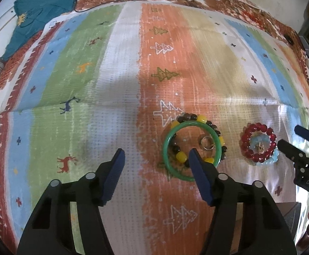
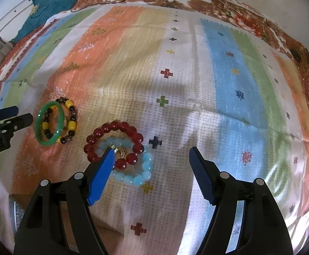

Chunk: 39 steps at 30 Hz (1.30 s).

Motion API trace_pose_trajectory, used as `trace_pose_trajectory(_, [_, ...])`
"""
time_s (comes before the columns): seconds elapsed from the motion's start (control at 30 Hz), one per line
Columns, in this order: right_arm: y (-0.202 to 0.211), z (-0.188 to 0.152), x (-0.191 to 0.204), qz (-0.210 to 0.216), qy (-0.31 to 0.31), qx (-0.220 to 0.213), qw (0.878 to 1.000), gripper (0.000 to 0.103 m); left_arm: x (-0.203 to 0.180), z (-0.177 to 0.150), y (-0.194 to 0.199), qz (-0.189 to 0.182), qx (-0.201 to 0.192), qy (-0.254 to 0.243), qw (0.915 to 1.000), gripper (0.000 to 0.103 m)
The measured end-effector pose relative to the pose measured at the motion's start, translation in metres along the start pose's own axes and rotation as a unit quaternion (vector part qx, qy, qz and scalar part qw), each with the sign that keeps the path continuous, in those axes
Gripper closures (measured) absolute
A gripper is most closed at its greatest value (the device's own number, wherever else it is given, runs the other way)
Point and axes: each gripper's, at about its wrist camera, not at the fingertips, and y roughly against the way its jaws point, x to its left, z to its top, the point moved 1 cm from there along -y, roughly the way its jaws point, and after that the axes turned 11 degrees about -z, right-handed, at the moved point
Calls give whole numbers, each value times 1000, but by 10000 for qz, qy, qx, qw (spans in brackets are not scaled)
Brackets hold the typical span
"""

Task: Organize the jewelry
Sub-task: 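Grasp the green bangle with the left tool while the right tool grasps the red bead bracelet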

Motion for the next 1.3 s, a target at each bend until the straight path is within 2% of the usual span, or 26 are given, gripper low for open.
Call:
trace_pose_trajectory(0.23, [-14, 4, 5, 19, 99, 135, 9999, 31, 3, 0, -13, 2, 89, 2, 10000, 53])
trace_pose_trajectory(0.43, [-22, 6, 9, 62, 129, 211, 9997, 47, 1, 0, -26, 111, 188, -121, 9997, 71])
trace_pose_trajectory(0.63, [-29, 6, 10, 131, 125, 238, 9996, 59, -3, -2, -33, 293, 207, -357, 9987, 75])
trace_pose_trajectory(0.67, [-29, 6, 11, 179, 121, 234, 9995, 66, -4, -3, -33, 310, 198, -417, 9985, 77])
trace_pose_trajectory(0.7, [-29, 7, 11, 212, 134, 241, 9994, 75, -5, -3, -34, 312, 196, -451, 9983, 87])
trace_pose_trajectory(0.73, [-28, 6, 13, 258, 157, 240, 9993, 79, -6, -3, -34, 330, 201, -466, 9982, 96])
trace_pose_trajectory(0.87, [-25, 4, 20, 286, 301, 186, 9990, 88, -7, -2, -33, 373, 218, -444, 9981, 96])
trace_pose_trajectory(1.07, [-19, 0, 16, 322, 251, 168, 9990, 89, -14, -2, -21, 364, 179, -464, 9981, 96])
trace_pose_trajectory(1.3, [10, -2, 14, 427, 205, -52, 9989, 89, -18, 2, 7, 316, -51, -471, 9984, 96])
